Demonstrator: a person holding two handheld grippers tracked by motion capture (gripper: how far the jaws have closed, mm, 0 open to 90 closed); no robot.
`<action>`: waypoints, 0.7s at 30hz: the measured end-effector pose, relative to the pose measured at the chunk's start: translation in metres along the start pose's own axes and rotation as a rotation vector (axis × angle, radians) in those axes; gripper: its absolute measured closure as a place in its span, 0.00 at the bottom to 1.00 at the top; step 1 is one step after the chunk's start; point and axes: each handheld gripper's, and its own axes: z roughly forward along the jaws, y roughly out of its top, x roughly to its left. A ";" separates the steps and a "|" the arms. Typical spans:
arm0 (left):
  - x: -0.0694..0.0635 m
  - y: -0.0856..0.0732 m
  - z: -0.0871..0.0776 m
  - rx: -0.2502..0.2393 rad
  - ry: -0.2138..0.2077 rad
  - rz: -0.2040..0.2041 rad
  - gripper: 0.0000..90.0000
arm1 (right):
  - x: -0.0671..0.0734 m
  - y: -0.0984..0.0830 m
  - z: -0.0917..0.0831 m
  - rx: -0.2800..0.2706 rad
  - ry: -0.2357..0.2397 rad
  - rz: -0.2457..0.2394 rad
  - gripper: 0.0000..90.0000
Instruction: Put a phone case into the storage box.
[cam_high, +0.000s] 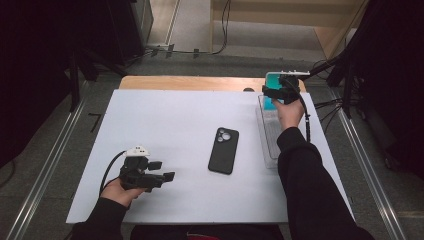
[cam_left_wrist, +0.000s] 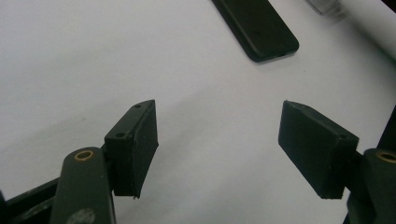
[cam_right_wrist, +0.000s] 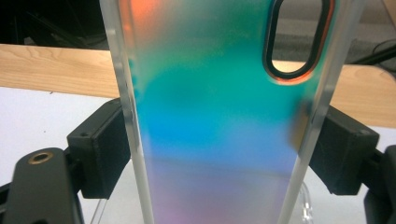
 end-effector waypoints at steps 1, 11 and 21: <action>0.000 0.000 0.000 0.001 -0.001 0.000 0.32 | 0.000 0.000 0.002 0.001 -0.004 0.004 0.16; 0.000 0.000 0.000 0.004 -0.001 0.002 0.32 | 0.005 -0.002 0.008 0.042 -0.010 -0.018 0.16; 0.000 0.000 0.001 0.005 -0.001 0.003 0.32 | 0.008 -0.003 0.006 0.062 -0.003 -0.022 0.12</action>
